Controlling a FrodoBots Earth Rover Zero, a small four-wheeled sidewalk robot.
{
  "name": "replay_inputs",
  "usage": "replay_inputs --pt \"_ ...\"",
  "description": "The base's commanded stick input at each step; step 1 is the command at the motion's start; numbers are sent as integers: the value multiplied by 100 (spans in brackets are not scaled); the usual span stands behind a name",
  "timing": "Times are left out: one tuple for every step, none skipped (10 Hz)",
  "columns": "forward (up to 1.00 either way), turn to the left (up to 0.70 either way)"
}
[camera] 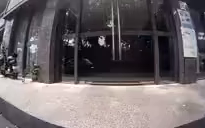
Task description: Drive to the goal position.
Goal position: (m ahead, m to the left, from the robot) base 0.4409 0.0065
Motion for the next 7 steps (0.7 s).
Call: replay_inputs --pt "0 45" --pt "0 45" --pt "0 45" --pt "0 45" --pt "0 45" --pt "0 45" --pt "0 45"
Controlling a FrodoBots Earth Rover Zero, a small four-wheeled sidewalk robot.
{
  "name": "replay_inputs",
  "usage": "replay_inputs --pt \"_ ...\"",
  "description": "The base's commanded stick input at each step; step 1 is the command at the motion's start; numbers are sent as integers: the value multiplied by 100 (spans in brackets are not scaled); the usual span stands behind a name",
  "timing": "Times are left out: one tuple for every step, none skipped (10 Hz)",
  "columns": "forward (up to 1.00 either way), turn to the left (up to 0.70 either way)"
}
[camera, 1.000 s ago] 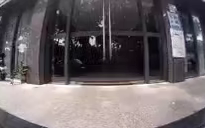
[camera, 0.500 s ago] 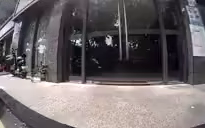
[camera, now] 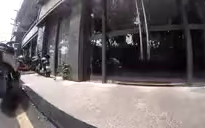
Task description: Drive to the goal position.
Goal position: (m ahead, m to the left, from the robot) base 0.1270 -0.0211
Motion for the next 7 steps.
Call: replay_inputs --pt "0 45" --pt "0 45" --pt "0 45" --pt "0 45" --pt "0 45" --pt "0 45" --pt "0 45"
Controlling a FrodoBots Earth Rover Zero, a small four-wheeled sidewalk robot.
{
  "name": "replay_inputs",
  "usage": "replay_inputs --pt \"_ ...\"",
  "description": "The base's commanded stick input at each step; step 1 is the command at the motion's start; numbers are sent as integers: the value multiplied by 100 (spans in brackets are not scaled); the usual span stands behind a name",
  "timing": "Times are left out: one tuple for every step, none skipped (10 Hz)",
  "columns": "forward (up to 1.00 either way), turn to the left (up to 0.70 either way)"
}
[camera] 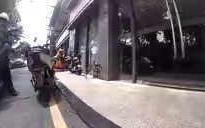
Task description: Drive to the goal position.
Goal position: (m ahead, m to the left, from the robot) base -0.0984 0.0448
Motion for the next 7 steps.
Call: replay_inputs --pt "0 45" --pt "0 45" --pt "0 45" --pt "0 45" --pt "0 45" --pt "0 45" --pt "0 45"
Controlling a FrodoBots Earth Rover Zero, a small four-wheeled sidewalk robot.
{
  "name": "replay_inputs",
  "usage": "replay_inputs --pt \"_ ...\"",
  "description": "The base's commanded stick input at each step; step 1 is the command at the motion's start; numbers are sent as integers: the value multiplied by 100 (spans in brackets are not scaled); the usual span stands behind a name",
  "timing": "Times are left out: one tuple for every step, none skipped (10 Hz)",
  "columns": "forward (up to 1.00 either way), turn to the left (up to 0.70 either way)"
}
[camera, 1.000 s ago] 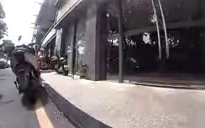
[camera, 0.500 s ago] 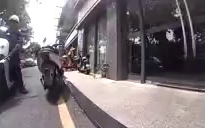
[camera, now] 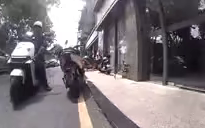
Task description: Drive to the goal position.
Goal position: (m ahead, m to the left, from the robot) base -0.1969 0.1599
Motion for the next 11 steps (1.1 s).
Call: replay_inputs --pt "0 45" --pt "0 45" --pt "0 45" --pt "0 45" --pt "0 45" --pt "0 45" --pt "0 45" --pt "0 45" --pt "0 45" --pt "0 45" --pt "0 45"
